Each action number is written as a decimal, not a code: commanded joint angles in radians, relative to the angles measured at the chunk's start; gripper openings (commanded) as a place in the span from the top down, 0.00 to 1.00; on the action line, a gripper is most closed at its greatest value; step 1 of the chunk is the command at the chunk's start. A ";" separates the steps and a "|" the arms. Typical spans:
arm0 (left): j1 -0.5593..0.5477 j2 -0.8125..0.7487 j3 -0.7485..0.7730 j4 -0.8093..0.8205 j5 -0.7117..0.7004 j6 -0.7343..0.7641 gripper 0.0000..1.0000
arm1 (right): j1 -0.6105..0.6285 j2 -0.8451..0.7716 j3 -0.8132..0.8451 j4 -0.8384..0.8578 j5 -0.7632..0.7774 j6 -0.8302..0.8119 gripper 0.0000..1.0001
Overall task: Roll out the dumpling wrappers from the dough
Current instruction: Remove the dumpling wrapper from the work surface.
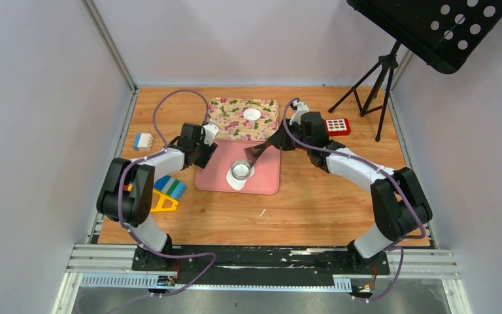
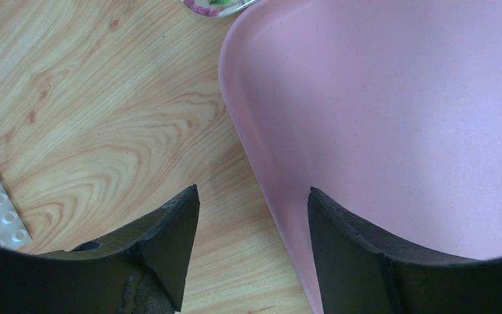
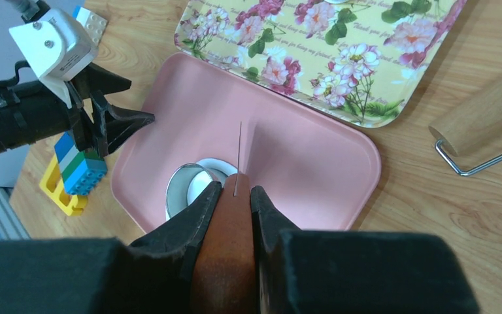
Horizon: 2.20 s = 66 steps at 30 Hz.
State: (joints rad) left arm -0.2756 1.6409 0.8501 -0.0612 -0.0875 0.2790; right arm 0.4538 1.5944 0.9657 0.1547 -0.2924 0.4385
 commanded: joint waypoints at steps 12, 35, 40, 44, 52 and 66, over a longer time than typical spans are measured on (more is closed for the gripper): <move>-0.008 0.040 0.059 -0.049 0.001 0.004 0.51 | 0.012 -0.132 0.056 -0.181 0.199 -0.197 1.00; -0.010 0.022 0.058 -0.050 0.043 -0.004 0.48 | 0.020 0.003 0.163 -0.164 -0.009 -0.032 1.00; -0.009 0.023 0.058 -0.048 0.044 -0.003 0.48 | 0.019 0.013 0.179 -0.168 -0.015 -0.030 1.00; -0.010 0.027 0.058 -0.049 0.045 -0.003 0.48 | 0.020 0.019 0.204 -0.194 -0.018 -0.035 1.00; -0.011 0.025 0.059 -0.050 0.048 -0.004 0.48 | 0.020 0.011 0.226 -0.251 -0.030 -0.049 1.00; -0.014 0.027 0.061 -0.053 0.044 -0.002 0.48 | 0.020 0.037 0.217 -0.266 -0.053 -0.052 1.00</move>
State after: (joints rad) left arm -0.2821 1.6676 0.8841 -0.1005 -0.0566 0.2775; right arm 0.4690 1.6287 1.1492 -0.1272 -0.3244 0.3866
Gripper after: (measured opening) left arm 0.520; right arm 0.182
